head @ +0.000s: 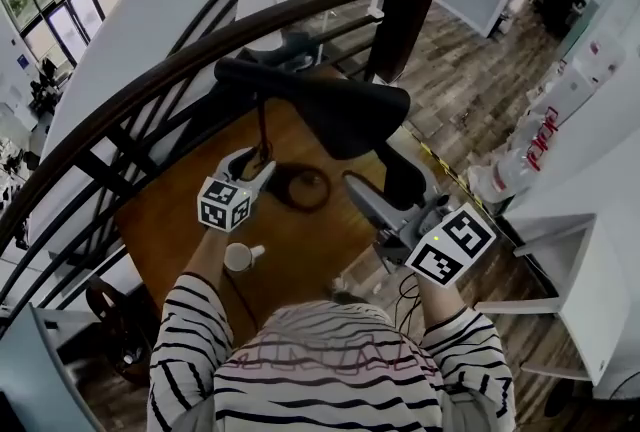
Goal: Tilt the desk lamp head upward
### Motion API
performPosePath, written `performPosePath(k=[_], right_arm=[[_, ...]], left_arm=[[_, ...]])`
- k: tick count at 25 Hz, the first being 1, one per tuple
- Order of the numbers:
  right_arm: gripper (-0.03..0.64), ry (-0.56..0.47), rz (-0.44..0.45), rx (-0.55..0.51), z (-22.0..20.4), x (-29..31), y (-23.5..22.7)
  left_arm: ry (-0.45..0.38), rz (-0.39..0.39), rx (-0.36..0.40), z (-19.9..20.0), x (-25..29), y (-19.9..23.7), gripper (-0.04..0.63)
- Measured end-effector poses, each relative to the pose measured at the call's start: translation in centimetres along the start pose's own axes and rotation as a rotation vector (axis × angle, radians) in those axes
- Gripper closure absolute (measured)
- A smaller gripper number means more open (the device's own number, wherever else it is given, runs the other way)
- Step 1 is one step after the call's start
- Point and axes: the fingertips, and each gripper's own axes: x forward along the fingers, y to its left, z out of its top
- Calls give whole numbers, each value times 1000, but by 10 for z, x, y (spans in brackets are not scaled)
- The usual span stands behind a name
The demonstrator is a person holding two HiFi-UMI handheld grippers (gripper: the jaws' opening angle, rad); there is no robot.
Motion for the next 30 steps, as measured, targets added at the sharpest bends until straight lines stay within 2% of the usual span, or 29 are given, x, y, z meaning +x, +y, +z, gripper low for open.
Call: performPosePath(k=[9, 20, 25, 30], right_arm=[[327, 16, -56, 46, -36, -10, 17], [325, 97, -83, 82, -85, -9, 53], [329, 140, -83, 62, -103, -13, 57], [354, 155, -74, 68, -108, -27, 58]], left_arm=[[-120, -6, 31, 27, -53, -35, 388], [-243, 4, 48, 51, -128, -69, 388], [-267, 31, 33, 53, -146, -81, 390], [-253, 74, 56, 54, -162, -106, 390]])
